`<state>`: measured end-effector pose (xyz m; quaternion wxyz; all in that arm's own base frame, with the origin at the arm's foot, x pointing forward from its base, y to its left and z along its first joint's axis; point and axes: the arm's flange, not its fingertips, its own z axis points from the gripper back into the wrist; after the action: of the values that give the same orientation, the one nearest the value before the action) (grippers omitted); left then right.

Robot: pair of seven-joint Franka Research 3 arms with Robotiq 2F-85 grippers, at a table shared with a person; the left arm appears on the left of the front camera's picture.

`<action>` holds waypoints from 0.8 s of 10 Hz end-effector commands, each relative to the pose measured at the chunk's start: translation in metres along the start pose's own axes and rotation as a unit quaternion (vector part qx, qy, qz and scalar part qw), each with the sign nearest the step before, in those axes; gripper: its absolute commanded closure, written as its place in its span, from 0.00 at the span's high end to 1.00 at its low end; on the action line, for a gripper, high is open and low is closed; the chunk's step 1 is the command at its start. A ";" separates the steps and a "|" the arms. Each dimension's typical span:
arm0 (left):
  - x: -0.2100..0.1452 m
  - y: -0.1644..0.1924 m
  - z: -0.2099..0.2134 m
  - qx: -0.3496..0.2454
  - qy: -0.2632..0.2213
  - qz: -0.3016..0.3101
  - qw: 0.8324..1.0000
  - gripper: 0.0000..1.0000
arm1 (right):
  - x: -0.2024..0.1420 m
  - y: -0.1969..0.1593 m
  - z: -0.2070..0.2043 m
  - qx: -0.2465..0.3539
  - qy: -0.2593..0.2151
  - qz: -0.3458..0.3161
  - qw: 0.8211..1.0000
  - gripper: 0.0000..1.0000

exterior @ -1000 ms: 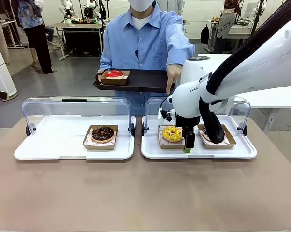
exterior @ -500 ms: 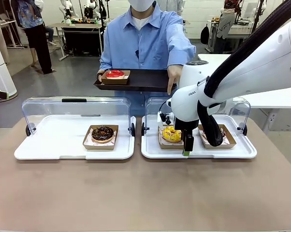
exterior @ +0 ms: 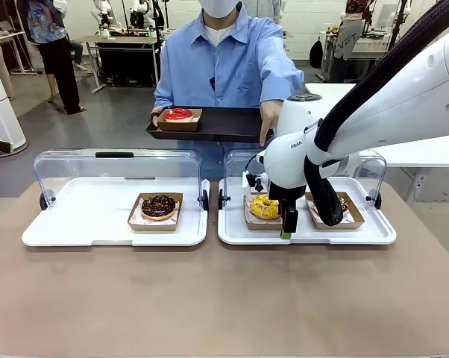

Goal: Provide the desired donut to the person.
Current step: Pick up and lift the Paper togo box containing the Donut pointed at by the person.

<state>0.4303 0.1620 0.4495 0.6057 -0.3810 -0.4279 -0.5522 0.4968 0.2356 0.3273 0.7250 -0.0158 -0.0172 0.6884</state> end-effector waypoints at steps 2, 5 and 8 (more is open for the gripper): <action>0.001 -0.003 -0.001 0.006 0.001 0.001 1.000 1.00 | -0.001 -0.004 -0.003 -0.001 -0.019 0.004 1.000 1.00; 0.001 -0.003 -0.001 0.006 0.001 0.001 1.000 1.00 | -0.003 -0.006 -0.002 -0.006 -0.018 0.002 1.000 1.00; 0.001 -0.003 -0.001 0.006 0.001 0.001 1.000 1.00 | -0.005 -0.006 -0.004 -0.003 -0.019 0.001 1.000 1.00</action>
<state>0.4303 0.1620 0.4495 0.6057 -0.3810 -0.4279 -0.5522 0.5001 0.2319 0.3281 0.7278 -0.0172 -0.0233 0.6852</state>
